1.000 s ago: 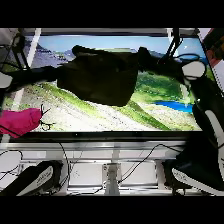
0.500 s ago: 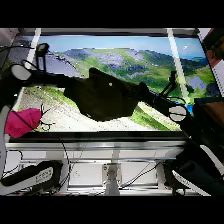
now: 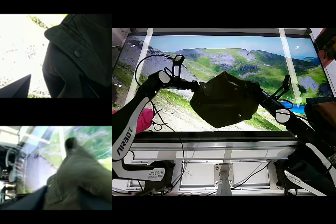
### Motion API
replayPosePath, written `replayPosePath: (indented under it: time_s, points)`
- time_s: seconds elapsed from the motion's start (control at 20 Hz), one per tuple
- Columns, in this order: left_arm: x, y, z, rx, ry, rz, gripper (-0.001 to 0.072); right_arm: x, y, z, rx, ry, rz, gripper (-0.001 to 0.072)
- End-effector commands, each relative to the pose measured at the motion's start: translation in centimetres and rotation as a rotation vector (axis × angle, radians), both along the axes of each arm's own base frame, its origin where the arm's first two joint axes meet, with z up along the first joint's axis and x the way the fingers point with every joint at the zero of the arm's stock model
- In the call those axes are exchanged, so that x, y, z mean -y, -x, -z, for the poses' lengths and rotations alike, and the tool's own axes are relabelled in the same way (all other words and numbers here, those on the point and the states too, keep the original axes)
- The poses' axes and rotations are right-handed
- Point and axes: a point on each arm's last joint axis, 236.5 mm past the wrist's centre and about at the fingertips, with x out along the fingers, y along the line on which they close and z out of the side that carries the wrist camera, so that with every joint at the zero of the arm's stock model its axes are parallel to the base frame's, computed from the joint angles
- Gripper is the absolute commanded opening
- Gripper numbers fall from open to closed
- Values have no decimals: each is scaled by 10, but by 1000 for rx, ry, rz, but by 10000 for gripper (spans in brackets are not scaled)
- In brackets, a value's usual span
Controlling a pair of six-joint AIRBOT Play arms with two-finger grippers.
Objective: Fold the clothes and pants, and hang the long-sleeved shirts on hangers.
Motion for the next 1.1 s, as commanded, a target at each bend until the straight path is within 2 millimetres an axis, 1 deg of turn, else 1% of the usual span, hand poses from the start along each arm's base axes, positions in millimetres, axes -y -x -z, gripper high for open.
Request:
replayPosePath:
  time_s: [0.0,0.05,0.15,0.25,0.3,0.35,0.45,0.5,0.6,0.65,0.75,0.85,1.0,1.05]
  points:
    - [-10,-6,-7,25,0,-25,694,9,-7,3,9,22,22,501]
    - [-14,-7,-14,39,2,-33,694,15,-10,2,13,23,37,501]
    - [-26,-10,-34,79,5,-58,694,38,-17,-5,28,19,91,500]
    - [-40,-10,-55,115,7,-80,694,74,-25,-14,43,20,167,496]
    - [-46,-8,-64,125,8,-88,693,88,-27,-13,32,50,172,496]
    - [-51,-4,-73,130,10,-94,693,100,-25,-4,-7,135,121,496]
    - [-57,3,-83,127,11,-95,693,116,-11,18,-119,323,-70,496]
    - [-57,8,-84,114,14,-89,692,125,-4,27,-177,376,-155,496]
    - [-54,17,-81,78,15,-69,692,142,3,36,-283,394,-261,495]
    - [-51,21,-79,59,16,-58,692,147,4,41,-335,391,-324,495]
    - [-49,26,-76,37,19,-48,692,150,6,54,-427,382,-454,496]
    - [-48,29,-75,25,19,-42,691,147,2,72,-484,366,-567,496]
    - [-47,32,-73,9,19,-35,691,133,-11,90,-489,376,-728,497]
    - [-47,32,-73,9,20,-35,691,131,-20,94,-492,397,-750,497]
